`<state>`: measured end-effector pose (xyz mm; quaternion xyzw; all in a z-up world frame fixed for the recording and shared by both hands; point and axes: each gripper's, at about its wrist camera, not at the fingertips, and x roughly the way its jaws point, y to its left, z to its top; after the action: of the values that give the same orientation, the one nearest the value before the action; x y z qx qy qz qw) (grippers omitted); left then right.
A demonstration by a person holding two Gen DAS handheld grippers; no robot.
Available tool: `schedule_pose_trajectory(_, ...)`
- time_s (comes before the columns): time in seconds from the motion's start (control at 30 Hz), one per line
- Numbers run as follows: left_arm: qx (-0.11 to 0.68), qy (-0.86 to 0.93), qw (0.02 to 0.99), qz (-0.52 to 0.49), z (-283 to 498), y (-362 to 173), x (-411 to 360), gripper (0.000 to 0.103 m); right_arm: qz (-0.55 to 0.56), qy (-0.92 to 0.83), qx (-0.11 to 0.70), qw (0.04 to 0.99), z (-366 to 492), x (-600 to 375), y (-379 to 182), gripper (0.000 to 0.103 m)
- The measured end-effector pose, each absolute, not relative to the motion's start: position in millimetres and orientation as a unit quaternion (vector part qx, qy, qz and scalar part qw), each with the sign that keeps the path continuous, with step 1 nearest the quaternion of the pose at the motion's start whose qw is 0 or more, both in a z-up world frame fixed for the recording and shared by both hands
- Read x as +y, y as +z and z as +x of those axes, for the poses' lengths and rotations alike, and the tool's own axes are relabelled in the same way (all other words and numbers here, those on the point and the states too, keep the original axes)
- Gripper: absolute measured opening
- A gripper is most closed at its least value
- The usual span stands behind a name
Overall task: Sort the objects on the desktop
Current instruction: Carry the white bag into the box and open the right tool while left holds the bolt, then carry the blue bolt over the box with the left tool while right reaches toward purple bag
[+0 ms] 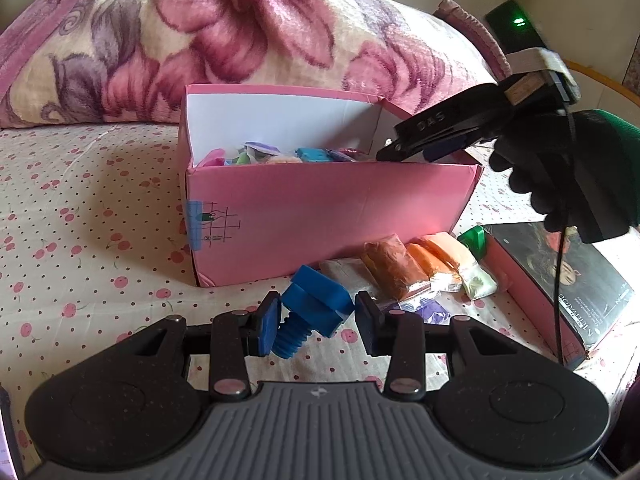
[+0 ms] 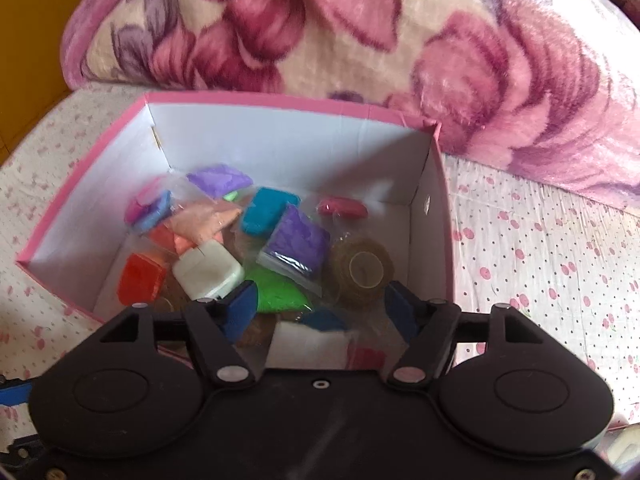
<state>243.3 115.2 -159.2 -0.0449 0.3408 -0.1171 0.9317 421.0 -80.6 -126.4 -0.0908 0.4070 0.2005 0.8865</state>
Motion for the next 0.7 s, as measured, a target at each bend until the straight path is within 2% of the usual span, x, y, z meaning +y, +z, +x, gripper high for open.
schedule_pose_trajectory(0.3, 0.342, -0.108, 0.932, -0.054, 244.9, -159.9, 120.5, 0.039, -0.038, 0.242, 0.331, 0.911, 345.4, -97.1, -111.0, 0.076)
schedule_pose_trajectory(0.7, 0.356, -0.087, 0.929, -0.059, 251.7, -166.6, 125.0, 0.039, 0.016, 0.275, 0.389, 0.879, 287.2, -117.6, -181.4, 0.077)
